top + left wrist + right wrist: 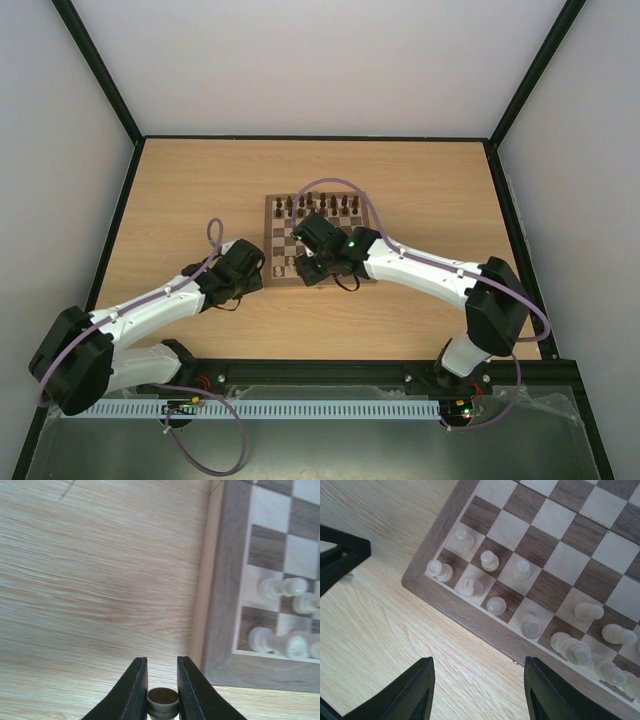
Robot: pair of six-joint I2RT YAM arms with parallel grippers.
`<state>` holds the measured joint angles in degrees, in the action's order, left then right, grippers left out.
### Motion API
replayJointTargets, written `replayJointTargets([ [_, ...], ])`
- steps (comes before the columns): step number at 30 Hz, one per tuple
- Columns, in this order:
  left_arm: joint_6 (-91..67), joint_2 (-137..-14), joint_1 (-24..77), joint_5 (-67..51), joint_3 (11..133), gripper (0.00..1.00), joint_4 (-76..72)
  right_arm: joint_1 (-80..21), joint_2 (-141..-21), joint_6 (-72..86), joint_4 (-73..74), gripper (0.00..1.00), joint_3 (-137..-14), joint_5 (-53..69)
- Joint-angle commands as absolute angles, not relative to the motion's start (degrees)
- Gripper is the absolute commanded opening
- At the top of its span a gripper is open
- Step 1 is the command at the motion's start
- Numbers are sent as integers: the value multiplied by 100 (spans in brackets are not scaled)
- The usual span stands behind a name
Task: Set up the chess pieces on the board
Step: Pick up the chess piece at the center of the board, then place the chess piece on the chessboard.
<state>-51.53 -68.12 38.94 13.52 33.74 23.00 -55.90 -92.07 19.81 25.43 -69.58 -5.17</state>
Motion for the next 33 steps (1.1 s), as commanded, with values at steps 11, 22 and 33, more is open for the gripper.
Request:
replayJointTargets([
  [11,-5576,-6377,3537,215,3892,13,1309,-5618,-7500,3149,166,51,-5331,142],
  [22,-5714,-6425,3150,-888,3979,13,832,-5631,-7398,3876,-1807,46,-4308,689],
  [33,-6004,-6169,3073,-1378,3977,13,660,-5628,-8052,4167,-2340,40,-4482,753],
])
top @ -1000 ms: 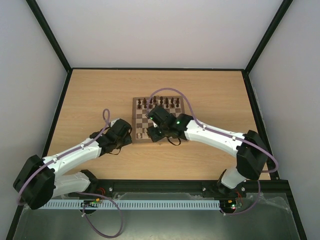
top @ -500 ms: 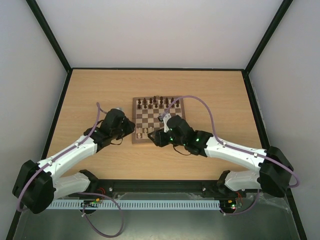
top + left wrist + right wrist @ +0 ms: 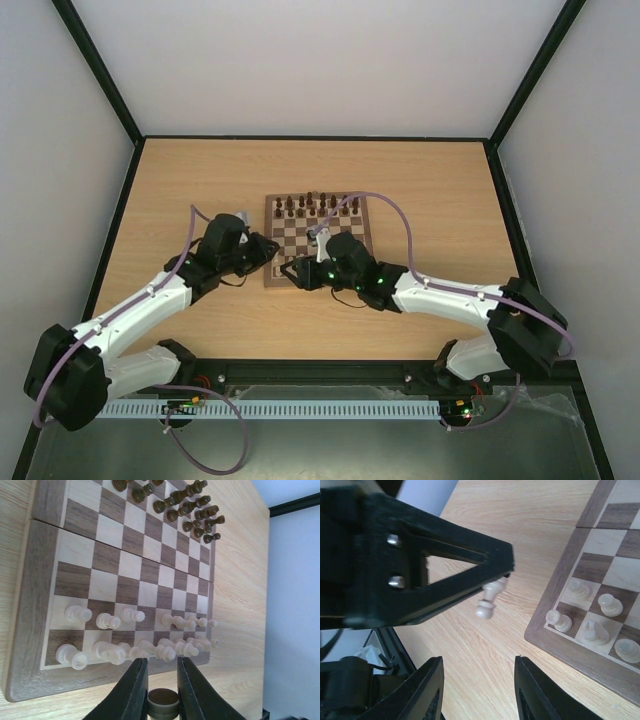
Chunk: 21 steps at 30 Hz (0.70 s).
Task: Set up the chess pieces on the board
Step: Place the chess piece on the chessboard.
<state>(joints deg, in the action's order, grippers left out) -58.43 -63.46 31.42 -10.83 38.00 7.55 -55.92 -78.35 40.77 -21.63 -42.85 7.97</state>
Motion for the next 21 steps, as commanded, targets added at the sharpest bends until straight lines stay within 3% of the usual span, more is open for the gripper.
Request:
replayJointTargets([
  [1,-6029,-6150,3064,-1399,3974,13,655,-5631,-8105,4171,-2324,39,-4513,752],
  [21,-6328,-6135,3006,-1438,3933,13,543,-5704,-8408,4271,-2627,32,-4714,378],
])
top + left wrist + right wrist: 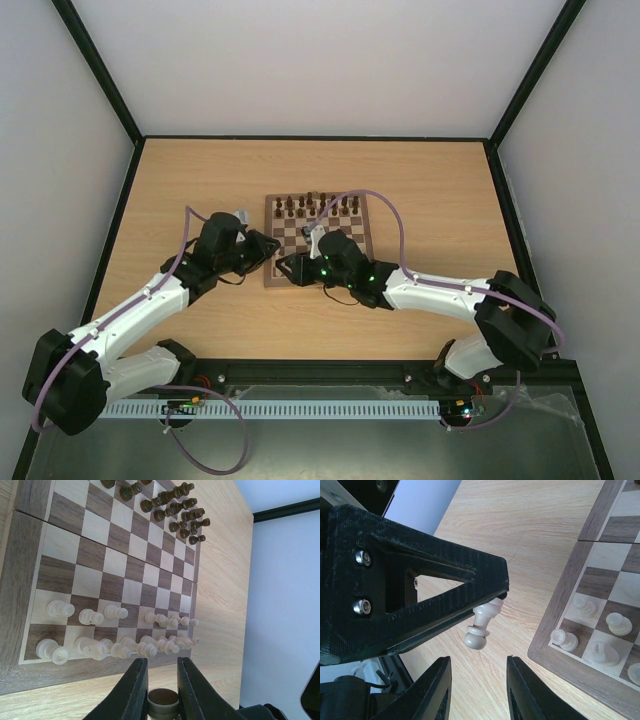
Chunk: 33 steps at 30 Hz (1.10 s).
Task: Set up the chess pieces on the board
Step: Place the chess piece on the chessboard.
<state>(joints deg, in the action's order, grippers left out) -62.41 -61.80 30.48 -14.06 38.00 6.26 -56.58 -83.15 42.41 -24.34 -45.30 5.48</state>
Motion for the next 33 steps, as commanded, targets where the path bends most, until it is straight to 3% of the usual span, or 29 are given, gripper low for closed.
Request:
replayJointTargets([
  [1,-6334,-6135,3006,-1421,3925,13,546,-5704,-8424,4272,-2632,32,-4729,378],
  [20,-6371,-6133,3006,-1224,3867,13,575,-5717,-8802,4297,-2389,27,-5127,220],
  [33,-6330,-6032,3014,-952,3850,13,700,-5721,-9112,4385,-2303,14,-5380,250],
])
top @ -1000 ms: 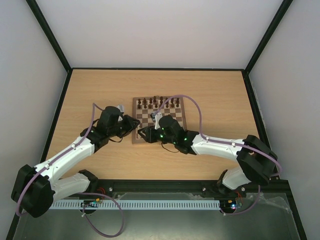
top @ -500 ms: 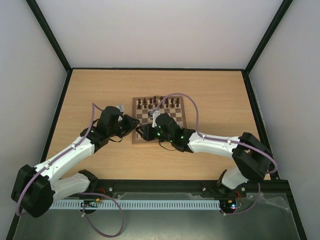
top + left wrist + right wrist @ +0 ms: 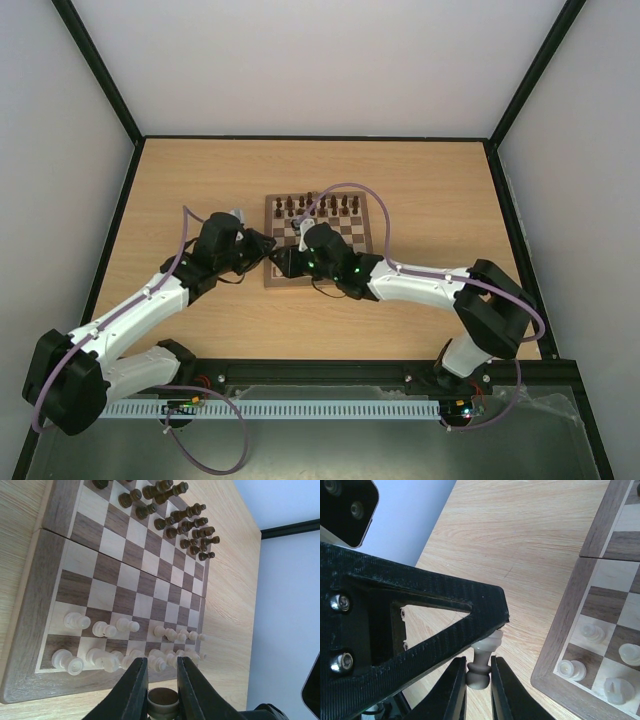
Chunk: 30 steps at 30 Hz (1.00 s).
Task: Set up the chess pieces on the board
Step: Place the chess piece on the chessboard.
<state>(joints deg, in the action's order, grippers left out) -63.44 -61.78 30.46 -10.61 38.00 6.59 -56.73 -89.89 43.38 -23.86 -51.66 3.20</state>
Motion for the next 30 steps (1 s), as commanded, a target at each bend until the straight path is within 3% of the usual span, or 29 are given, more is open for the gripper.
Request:
replayJointTargets([
  [1,-6331,-6026,3012,-938,3850,13,714,-5714,-9145,4393,-2287,12,-5398,255],
  [8,-6210,-5949,3014,-715,3960,14,923,-5713,-9222,4420,-2137,8,-5497,194],
  [13,-5968,-5777,3014,-294,4187,27,1328,-5715,-9130,4200,-1427,7,-5753,110],
  [17,-5776,-5636,2989,27,4367,38,1591,-5690,-8967,3839,-369,7,-6075,-23],
  [27,-5240,-5661,2789,-115,4459,41,1692,-5567,-8241,2642,2545,9,-6746,279],
  [30,-5045,-5641,2769,-206,4386,46,1676,-5561,-8266,2357,3718,10,-7215,248],
])
